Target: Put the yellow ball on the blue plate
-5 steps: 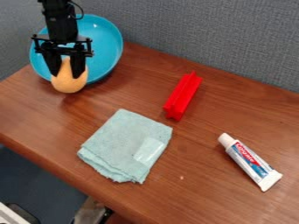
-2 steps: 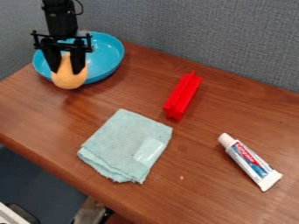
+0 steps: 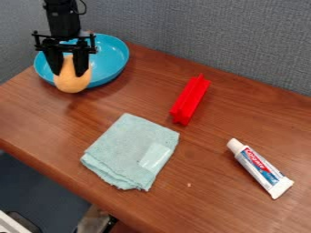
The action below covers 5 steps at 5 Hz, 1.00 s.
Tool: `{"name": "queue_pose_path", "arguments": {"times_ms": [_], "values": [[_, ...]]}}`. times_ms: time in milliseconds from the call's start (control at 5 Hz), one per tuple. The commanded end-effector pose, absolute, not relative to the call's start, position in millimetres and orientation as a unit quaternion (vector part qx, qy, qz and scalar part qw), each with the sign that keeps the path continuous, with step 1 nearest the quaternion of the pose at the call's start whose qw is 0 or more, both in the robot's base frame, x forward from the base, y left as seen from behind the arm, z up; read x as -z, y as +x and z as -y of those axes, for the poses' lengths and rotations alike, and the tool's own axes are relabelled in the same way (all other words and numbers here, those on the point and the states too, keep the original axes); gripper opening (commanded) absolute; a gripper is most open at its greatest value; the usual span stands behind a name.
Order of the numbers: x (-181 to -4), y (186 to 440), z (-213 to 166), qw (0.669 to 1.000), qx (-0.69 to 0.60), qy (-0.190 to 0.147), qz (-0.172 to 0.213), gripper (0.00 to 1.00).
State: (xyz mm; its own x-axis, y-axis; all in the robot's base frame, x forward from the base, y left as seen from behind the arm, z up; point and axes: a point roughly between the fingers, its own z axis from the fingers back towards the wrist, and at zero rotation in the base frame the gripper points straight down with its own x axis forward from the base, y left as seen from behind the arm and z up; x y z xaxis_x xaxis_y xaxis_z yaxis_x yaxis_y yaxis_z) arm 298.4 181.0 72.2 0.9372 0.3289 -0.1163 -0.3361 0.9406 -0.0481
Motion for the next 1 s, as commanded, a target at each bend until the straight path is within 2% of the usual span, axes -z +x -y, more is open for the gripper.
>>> {"name": "queue_pose_path", "arguments": {"times_ms": [0, 800], "values": [[-95.9, 308, -180, 0.986, -0.165, -0.026, -0.021, 0.0], [-106.8, 308, -180, 0.984, -0.174, -0.028, -0.02, 0.0]]}}
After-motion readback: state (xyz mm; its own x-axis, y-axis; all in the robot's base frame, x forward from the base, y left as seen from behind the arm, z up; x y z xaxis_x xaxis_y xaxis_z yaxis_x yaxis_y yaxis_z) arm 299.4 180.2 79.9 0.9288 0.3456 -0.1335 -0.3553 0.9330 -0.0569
